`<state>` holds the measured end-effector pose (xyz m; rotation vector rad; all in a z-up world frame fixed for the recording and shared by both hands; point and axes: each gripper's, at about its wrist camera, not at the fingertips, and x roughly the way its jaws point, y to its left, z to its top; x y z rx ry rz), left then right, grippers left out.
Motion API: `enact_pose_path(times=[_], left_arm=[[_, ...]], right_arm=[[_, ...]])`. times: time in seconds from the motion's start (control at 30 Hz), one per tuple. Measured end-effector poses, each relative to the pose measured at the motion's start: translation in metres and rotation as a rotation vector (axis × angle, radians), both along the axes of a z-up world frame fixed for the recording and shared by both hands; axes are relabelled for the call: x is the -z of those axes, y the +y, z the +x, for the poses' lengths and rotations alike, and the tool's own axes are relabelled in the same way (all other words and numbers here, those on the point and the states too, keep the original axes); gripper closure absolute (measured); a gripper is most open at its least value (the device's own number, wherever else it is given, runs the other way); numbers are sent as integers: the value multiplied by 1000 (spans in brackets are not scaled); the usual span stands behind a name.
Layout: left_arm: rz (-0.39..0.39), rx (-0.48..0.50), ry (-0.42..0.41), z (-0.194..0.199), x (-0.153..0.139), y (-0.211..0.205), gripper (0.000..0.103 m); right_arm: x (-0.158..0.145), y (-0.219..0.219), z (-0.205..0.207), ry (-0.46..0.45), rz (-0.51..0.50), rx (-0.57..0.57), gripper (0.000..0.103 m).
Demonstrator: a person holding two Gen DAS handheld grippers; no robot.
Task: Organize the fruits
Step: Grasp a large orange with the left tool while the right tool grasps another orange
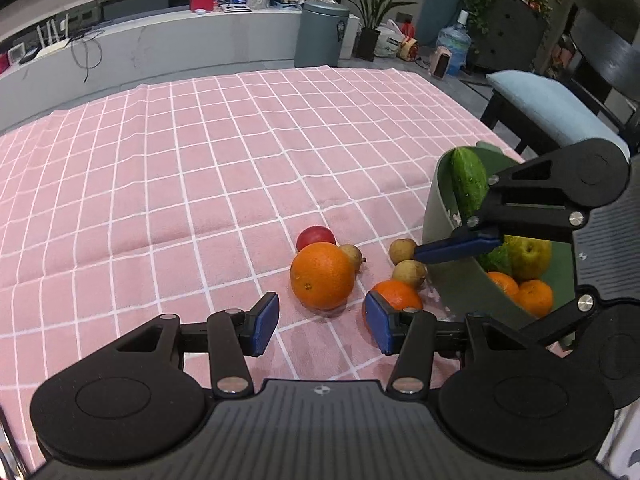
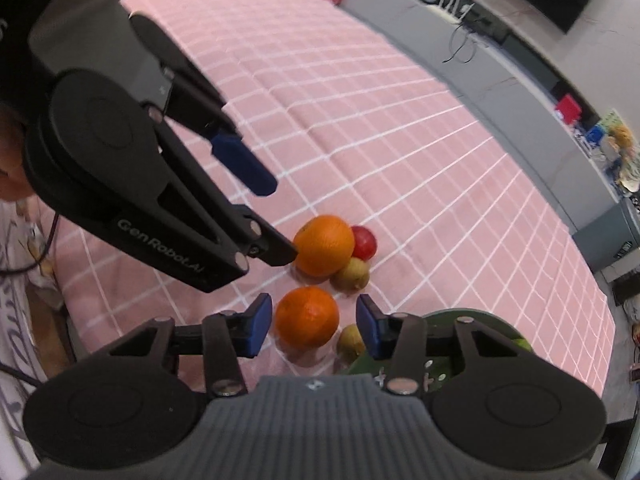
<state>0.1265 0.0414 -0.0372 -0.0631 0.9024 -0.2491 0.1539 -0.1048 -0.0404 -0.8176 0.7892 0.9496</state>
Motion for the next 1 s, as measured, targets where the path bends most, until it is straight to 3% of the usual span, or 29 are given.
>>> enact_pose_path(times=[0.37, 0.7, 0.9, 1.0], left_arm=[[34, 48, -12, 20, 18, -8, 44], [-2, 51, -5, 30, 28, -8, 45], [-25, 48, -4, 31, 28, -8, 53], [3, 48, -12, 28, 27, -11, 54]], right_arm=[[12, 13, 9, 27, -67, -75, 60], [27, 20, 1, -14, -139, -139, 63], [27, 19, 0, -18, -133, -130, 65], [29, 20, -5, -29, -130, -128, 66]])
